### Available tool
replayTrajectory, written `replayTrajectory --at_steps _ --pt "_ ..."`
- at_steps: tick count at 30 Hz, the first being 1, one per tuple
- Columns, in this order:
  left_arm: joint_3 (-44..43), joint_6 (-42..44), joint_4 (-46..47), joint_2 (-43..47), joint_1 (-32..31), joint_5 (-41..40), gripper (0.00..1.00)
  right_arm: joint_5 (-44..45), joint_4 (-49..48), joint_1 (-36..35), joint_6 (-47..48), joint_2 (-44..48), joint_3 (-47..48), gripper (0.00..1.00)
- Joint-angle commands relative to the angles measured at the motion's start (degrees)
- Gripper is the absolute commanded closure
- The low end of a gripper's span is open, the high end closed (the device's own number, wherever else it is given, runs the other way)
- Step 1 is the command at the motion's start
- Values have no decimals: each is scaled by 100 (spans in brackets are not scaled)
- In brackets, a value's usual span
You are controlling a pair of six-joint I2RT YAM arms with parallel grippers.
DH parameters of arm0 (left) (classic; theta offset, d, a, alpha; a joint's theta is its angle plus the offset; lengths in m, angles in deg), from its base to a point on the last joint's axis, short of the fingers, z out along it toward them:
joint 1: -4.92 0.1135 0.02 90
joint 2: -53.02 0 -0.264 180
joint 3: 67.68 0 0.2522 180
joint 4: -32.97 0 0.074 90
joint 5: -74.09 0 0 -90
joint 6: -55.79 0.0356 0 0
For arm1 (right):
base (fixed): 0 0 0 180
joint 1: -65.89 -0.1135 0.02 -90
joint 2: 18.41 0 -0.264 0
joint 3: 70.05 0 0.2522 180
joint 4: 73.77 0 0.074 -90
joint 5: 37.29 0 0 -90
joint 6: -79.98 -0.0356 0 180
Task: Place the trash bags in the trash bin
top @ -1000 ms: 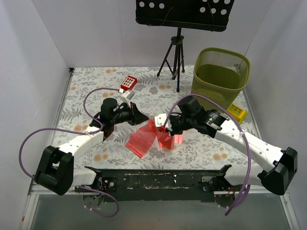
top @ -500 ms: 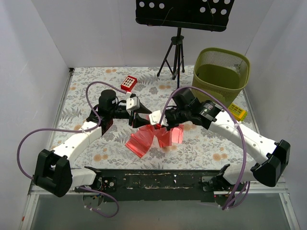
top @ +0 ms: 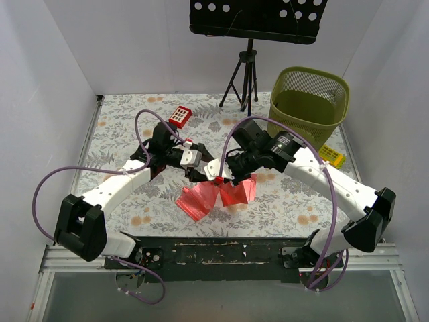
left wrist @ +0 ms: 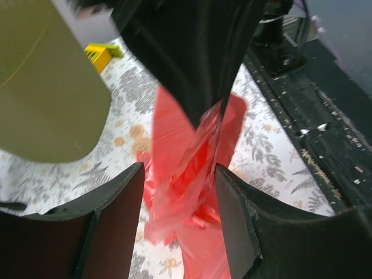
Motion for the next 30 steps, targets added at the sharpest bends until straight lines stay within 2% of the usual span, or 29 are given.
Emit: replayTrajectory --at_steps 1,5,9,16,19,21,24,26,28,30 --pt "-418 872 -857 -114 -235 474 49 40 279 -37 225 -73 244 99" --pt "-734 1602 -1727 -413 -252 562 50 154 6 -37 101 94 16 99" --pt "-788 1866 -2027 -545 -437 493 74 189 -20 -37 22 103 -2 99" --pt "-823 2191 -2545 -493 -516 229 98 312 -12 -37 74 103 -64 99" --pt "-815 1983 -2582 -396 -464 45 100 426 -73 -20 31 85 -151 99" --pt "-648 1256 -2084 -265 -446 -183 100 418 -353 111 -249 85 -248 99" --pt "-17 -709 -750 147 -420 -938 100 147 -705 392 -951 15 -275 99" --pt "519 -2318 515 551 -393 -1684 100 -265 -855 534 -1487 -73 -214 99" --pt "1012 -3970 1606 956 -358 -2921 100 -766 -803 569 -1779 -126 -169 99" --pt "1128 -4931 1821 1106 -314 -3652 100 -1171 -759 543 -2059 -196 -178 99"
